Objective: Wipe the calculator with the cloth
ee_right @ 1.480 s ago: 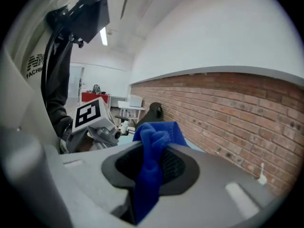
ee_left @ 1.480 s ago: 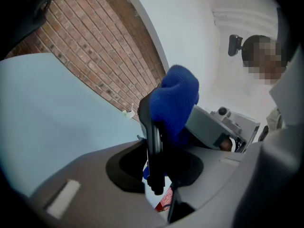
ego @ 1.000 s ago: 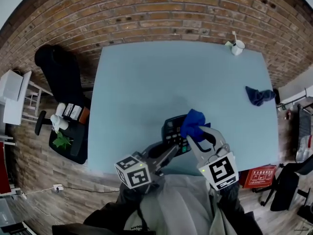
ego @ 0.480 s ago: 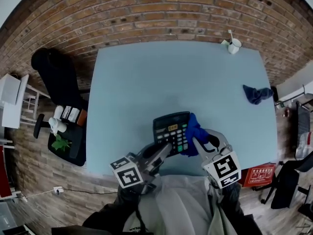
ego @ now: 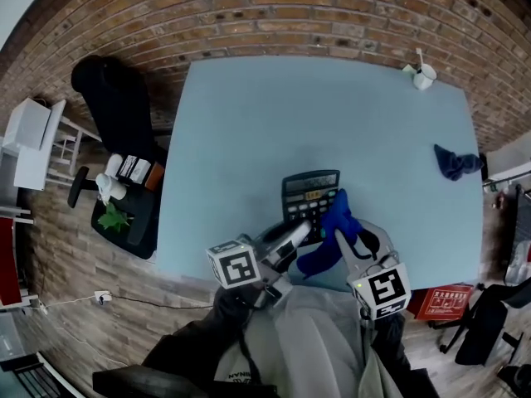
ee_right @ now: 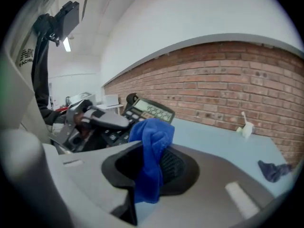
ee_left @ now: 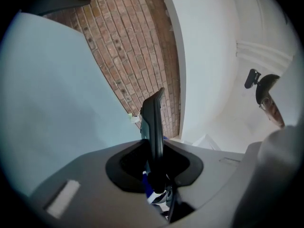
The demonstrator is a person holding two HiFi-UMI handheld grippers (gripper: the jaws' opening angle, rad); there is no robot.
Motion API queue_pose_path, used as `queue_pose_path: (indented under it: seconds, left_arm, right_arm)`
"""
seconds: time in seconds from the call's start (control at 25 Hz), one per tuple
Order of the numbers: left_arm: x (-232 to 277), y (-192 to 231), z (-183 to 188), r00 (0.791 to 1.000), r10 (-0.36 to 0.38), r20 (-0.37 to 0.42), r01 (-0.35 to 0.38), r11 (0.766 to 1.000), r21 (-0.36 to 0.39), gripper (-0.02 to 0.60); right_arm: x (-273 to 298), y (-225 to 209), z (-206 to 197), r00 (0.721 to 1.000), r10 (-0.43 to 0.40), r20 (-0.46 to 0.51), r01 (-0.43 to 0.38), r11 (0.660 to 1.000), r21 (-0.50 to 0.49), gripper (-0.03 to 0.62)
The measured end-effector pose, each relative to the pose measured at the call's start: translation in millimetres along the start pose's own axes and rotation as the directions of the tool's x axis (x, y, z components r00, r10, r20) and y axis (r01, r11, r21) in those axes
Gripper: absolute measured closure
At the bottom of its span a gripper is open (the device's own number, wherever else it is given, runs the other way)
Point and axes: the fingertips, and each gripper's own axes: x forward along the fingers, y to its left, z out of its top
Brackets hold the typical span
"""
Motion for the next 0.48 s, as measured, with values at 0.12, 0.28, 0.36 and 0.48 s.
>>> queue_pose_path:
  seconds: [0.12, 0.28, 0.36, 0.48]
  left_arm:
    - [0, 4, -1, 1.0, 0.006, 0.003, -0.006, 1.0, -0.028, 0.5]
    - [-1, 8, 6, 0.999, -0.002, 0.043, 0.006, 0.996, -0.092, 0.502]
    - [1, 6, 7, 0.998, -0.012, 0.06, 0.02, 0.99, -0.136, 0.505]
    - [3, 7, 13, 0.997, -0.008, 0.081, 0.019, 0.991, -0.134, 0.505]
  right_arm:
    - [5, 2, 7, 1.0, 0.007, -0.004, -0.007, 0.999, -0.04, 0.508]
    - [6, 86, 10, 0.97, 0.233, -0.067, -0.241, 0.96, -0.141, 0.508]
    - [7, 108, 6, 0.961, 0.265, -0.079, -0.275, 0.943, -0.189, 0.508]
    - [10, 89, 5, 0.973, 0.229, -0.021, -0.228, 0.956, -0.185, 0.508]
